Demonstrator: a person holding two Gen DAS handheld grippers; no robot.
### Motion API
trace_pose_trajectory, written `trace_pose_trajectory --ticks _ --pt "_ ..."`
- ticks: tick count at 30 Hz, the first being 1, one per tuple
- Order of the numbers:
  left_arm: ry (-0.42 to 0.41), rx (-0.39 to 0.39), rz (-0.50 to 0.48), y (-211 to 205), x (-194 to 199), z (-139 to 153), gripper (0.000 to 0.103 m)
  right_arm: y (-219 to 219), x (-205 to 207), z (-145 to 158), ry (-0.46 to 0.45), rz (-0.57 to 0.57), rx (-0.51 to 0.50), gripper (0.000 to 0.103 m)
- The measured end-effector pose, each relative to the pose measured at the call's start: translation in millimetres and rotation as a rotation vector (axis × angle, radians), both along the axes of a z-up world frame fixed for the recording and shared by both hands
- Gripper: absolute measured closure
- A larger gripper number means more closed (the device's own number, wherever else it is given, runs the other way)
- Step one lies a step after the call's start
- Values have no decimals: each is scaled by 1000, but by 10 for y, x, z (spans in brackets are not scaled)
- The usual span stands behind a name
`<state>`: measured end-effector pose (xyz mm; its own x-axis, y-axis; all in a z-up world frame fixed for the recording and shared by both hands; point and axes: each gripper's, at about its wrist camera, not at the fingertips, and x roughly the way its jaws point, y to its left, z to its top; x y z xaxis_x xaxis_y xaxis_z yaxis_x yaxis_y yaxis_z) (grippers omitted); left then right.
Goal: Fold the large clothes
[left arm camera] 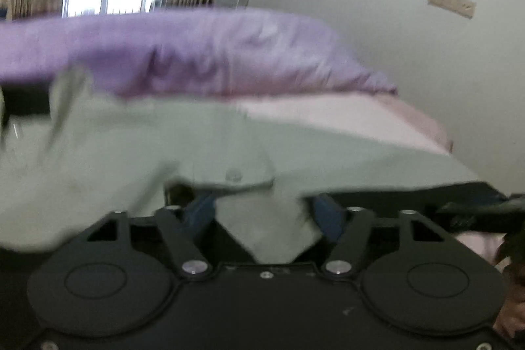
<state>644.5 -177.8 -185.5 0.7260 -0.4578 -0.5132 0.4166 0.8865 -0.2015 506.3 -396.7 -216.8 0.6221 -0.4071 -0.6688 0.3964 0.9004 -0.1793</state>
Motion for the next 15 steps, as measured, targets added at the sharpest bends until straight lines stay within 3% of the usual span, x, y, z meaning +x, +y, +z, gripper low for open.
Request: trace_pose_trajectory --ticks 1,4,8,10,13,15 --pt "26 5 0 -22 49 -99 42 -13 -12 2 -10 14 9 9" --pt "-12 70 -10 -127 62 -192 38 -96 -42 17 -28 30 70 9" --pt "-30 114 -11 -203 99 -229 35 -248 -100 59 -33 -19 78 9" --pt "-29 104 -9 -181 94 -250 33 -457 -260 148 -79 -84 83 9" --pt "-19 79 -12 -110 4 -158 28 -1078 -619 245 -191 -124 240 11" --pt "-10 95 -20 -63 -12 -60 21 -1609 -860 206 -270 -251 362 11"
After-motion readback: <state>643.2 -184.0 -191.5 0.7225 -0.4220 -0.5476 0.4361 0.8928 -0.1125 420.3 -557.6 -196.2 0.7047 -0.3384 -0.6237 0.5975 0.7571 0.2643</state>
